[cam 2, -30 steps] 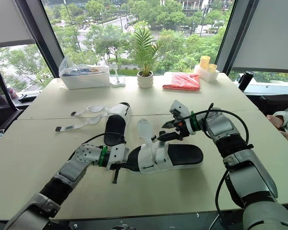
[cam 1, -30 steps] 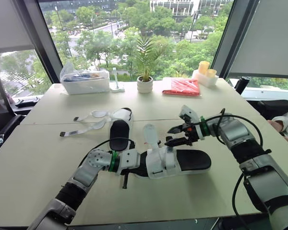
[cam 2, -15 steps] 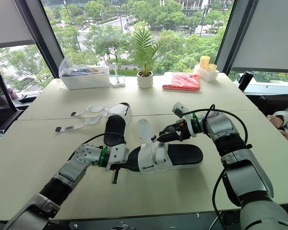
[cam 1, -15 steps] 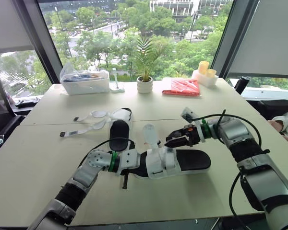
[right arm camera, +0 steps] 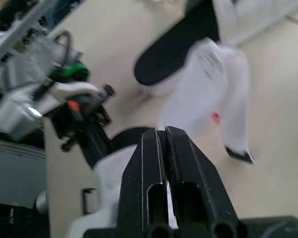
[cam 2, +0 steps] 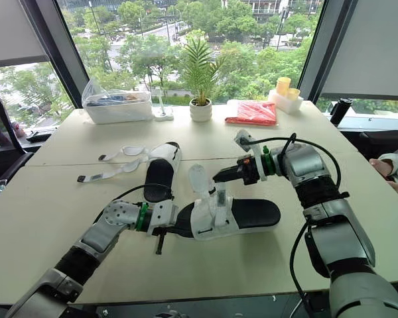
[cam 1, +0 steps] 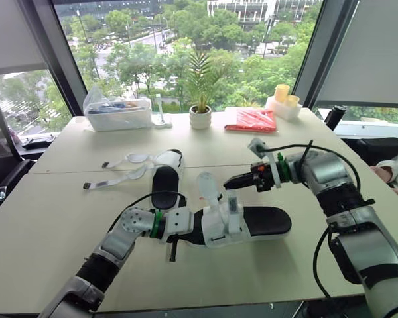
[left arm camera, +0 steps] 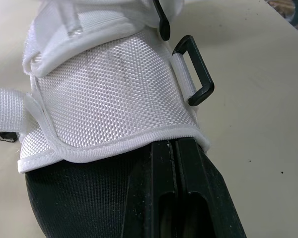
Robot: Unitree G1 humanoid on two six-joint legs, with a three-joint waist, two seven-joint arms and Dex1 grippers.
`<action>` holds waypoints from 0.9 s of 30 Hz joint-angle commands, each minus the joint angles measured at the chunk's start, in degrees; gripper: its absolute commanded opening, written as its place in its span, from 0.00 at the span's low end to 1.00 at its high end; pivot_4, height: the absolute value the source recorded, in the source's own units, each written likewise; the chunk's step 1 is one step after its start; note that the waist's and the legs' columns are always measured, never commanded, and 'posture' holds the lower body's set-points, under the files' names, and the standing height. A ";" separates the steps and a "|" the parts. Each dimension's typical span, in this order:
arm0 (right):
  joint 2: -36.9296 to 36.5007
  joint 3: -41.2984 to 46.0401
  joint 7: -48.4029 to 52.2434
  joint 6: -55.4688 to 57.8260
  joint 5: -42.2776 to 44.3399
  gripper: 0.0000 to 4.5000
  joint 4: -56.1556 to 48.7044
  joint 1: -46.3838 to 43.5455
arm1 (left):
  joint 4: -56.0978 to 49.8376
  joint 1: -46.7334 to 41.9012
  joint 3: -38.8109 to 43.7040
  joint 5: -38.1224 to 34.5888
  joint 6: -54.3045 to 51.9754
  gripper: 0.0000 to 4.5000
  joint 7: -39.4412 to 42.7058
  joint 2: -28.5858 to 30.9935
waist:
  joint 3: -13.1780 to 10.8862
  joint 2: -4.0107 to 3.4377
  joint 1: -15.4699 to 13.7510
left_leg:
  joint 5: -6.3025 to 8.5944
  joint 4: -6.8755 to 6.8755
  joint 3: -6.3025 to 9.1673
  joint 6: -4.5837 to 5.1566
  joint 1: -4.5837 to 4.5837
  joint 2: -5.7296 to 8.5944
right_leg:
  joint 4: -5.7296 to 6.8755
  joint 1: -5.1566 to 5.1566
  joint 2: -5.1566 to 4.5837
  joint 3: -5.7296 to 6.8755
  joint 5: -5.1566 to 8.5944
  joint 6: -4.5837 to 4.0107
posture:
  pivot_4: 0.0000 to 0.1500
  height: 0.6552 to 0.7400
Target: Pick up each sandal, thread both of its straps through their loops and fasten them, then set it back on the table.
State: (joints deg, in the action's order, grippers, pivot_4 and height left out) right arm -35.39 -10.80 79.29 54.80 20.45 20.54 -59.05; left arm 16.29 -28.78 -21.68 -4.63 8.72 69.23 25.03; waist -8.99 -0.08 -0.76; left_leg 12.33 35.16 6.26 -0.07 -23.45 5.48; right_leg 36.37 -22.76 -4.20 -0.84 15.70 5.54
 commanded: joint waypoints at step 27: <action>7.96 -1.72 -1.90 -27.31 -10.56 0.01 34.82 -14.80 | 6.74 2.33 -8.74 9.26 3.22 0.00 4.24 -0.33 | 0.25 -0.11 0.07 | -0.01 0.06 0.01 0.01 0.11 0.19 | 0.11 -0.11 -0.13 -0.01 -0.03 0.05 | 1.00 1.00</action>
State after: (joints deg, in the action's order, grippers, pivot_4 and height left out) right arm -27.77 -14.19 78.14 29.86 10.69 53.93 -71.04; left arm 19.33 -30.43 -22.23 -1.83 14.07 70.02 24.25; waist -8.75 -0.19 -0.70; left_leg 12.32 35.21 6.26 -0.06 -23.34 5.67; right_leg 36.49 -22.86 -4.33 -0.85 15.67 5.59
